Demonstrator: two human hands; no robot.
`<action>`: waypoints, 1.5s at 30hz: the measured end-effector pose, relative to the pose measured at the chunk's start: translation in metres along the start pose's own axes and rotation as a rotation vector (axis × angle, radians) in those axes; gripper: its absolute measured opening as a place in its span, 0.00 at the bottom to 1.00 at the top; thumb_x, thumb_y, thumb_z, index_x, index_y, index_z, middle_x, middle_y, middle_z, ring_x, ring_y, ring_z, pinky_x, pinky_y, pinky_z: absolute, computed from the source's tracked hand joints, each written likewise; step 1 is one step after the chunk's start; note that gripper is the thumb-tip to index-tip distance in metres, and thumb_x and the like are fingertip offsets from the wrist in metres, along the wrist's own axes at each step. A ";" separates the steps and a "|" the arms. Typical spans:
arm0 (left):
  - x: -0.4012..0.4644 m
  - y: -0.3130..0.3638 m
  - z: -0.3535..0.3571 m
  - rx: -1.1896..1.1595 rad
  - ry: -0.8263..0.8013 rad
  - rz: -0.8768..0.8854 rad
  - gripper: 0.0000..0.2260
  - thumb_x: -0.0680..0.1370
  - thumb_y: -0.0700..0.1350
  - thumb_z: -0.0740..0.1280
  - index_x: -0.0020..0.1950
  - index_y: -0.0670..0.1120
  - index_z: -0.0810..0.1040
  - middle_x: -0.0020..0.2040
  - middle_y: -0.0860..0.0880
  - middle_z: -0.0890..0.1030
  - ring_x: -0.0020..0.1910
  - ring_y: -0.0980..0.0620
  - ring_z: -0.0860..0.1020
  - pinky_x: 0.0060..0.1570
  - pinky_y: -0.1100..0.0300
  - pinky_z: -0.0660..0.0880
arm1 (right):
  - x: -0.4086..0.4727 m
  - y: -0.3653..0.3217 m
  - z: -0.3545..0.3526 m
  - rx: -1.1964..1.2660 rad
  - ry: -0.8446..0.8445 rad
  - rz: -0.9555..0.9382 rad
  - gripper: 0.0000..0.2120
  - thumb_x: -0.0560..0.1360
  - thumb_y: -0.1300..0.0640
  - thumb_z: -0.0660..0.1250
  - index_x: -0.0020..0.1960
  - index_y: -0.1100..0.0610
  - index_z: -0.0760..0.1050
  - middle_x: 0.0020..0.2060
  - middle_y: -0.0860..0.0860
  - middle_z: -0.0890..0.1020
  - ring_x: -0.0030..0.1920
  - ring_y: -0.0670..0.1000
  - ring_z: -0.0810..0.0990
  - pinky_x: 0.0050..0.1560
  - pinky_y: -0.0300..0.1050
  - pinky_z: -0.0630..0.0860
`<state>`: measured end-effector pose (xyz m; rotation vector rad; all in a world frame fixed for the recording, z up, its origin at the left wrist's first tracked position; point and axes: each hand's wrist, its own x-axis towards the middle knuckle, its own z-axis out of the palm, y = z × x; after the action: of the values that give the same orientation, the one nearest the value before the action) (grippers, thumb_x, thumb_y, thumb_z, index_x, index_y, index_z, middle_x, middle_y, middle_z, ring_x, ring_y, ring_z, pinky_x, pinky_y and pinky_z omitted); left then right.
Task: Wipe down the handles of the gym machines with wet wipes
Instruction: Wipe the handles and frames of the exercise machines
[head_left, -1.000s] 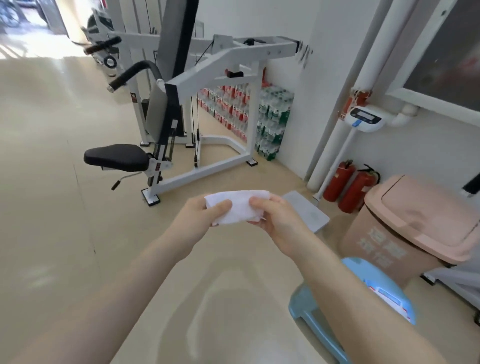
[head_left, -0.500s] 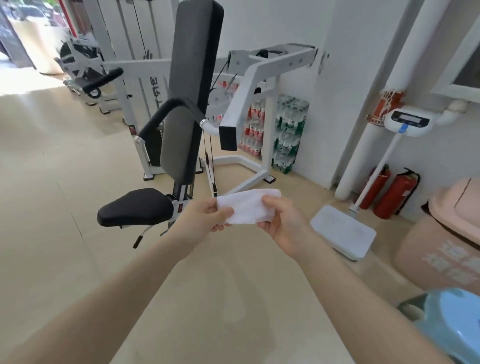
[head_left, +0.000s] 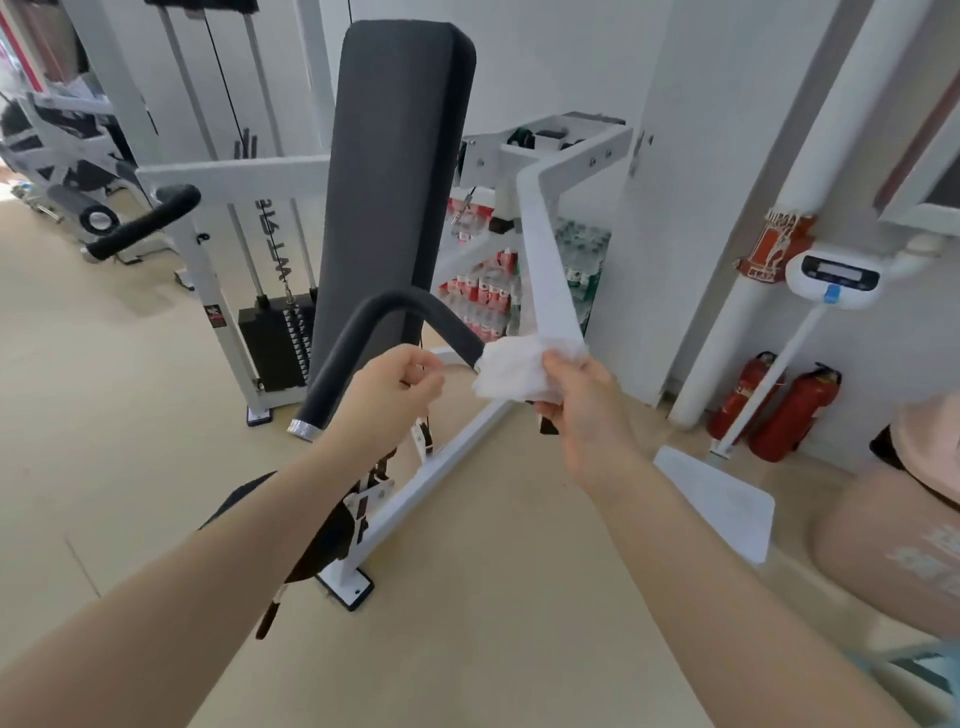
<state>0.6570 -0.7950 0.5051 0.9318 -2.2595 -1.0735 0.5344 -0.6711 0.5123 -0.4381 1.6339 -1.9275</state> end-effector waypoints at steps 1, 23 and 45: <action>0.017 -0.001 -0.007 0.007 -0.008 0.020 0.05 0.78 0.45 0.63 0.52 0.52 0.75 0.43 0.53 0.80 0.40 0.55 0.79 0.43 0.64 0.75 | 0.015 -0.006 0.009 -0.101 0.061 -0.094 0.06 0.78 0.58 0.59 0.44 0.54 0.74 0.40 0.50 0.78 0.41 0.49 0.75 0.42 0.44 0.72; 0.183 -0.045 -0.047 0.587 -0.216 0.374 0.18 0.77 0.52 0.65 0.65 0.50 0.71 0.56 0.50 0.77 0.52 0.49 0.76 0.53 0.53 0.74 | 0.120 0.031 0.112 -1.564 0.033 -0.425 0.10 0.79 0.58 0.57 0.58 0.60 0.67 0.48 0.55 0.79 0.47 0.58 0.79 0.36 0.45 0.62; 0.210 -0.099 -0.093 0.066 -0.714 0.118 0.11 0.75 0.52 0.67 0.55 0.51 0.75 0.45 0.53 0.83 0.44 0.53 0.82 0.54 0.54 0.77 | 0.132 0.038 0.136 -1.631 0.078 -0.541 0.26 0.69 0.63 0.71 0.66 0.61 0.71 0.58 0.58 0.80 0.48 0.62 0.81 0.52 0.53 0.75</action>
<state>0.6159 -1.0414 0.5047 0.4585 -2.8801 -1.4484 0.5178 -0.8622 0.4875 -1.4766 3.0319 -0.3581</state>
